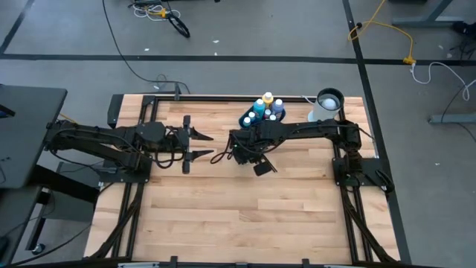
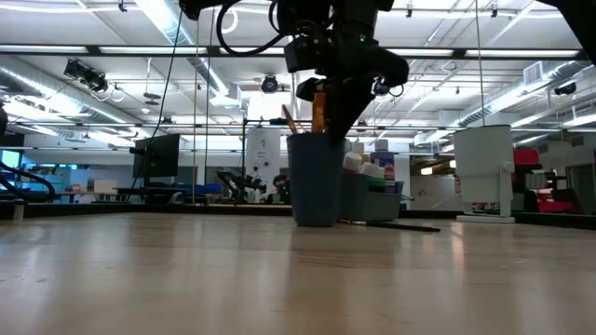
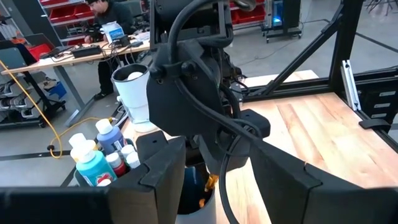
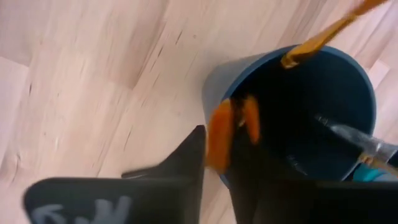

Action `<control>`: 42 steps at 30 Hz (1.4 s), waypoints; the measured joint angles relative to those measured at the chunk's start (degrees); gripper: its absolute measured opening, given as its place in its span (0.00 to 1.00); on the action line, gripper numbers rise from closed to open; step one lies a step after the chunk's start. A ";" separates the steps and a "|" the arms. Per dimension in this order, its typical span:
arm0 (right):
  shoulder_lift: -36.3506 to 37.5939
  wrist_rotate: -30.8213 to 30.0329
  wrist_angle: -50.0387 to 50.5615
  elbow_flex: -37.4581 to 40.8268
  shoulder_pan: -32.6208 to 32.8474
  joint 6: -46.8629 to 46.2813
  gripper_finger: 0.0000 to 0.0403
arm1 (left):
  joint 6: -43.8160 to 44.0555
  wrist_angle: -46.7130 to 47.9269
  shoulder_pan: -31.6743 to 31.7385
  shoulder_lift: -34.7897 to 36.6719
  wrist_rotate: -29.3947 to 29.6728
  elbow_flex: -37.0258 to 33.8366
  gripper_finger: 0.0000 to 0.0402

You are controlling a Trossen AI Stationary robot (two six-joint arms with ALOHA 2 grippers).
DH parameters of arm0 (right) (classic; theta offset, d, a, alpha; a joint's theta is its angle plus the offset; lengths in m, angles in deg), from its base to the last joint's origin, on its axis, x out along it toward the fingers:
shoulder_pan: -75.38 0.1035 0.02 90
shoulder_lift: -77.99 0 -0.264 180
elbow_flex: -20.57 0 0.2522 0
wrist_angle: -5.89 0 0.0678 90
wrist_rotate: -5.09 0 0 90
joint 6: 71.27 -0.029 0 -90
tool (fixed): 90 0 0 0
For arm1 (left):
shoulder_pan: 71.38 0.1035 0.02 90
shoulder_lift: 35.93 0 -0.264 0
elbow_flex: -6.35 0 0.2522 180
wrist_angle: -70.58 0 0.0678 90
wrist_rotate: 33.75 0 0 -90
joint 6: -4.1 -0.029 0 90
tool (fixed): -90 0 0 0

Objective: Pick & Place Paint Supplies
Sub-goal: Move the blue cup to the center of the table, then put the silver paint brush into the blue cup

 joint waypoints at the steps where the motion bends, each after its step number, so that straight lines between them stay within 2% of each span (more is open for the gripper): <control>1: 0.00 0.01 -0.18 0.00 0.00 0.00 0.16 | 0.00 0.12 0.00 0.00 0.01 -0.01 0.47; 6: 0.00 -0.32 -0.39 0.00 0.14 -0.81 0.25 | 0.02 0.12 0.00 0.00 0.03 -0.02 0.47; 12: 1.39 -8.47 -0.70 -0.01 2.13 -3.26 0.31 | 0.24 0.08 0.00 0.00 0.05 -0.02 0.47; 15: 2.47 -10.34 -0.71 -0.04 3.47 -3.45 0.32 | 0.26 0.07 0.00 0.00 0.25 -0.04 0.47; 20: 5.29 -10.02 -0.76 -0.04 5.67 -6.10 0.32 | 0.31 0.07 0.00 0.00 1.21 -0.04 0.47; 25: 9.21 -9.58 0.86 -0.04 7.21 -15.06 0.32 | 0.82 0.01 0.01 0.00 2.18 -0.04 0.47; 29: 13.89 -6.90 1.92 1.13 7.54 -22.59 0.32 | 1.81 0.03 0.00 0.00 2.11 -0.04 0.47; 34: 22.07 -6.92 -1.17 9.75 7.83 -29.46 0.32 | 2.37 0.03 0.00 0.00 1.96 -0.04 0.47; 42: 38.02 -6.95 -17.60 34.17 8.37 -37.13 0.32 | 2.34 0.03 0.00 0.00 1.97 -0.04 0.47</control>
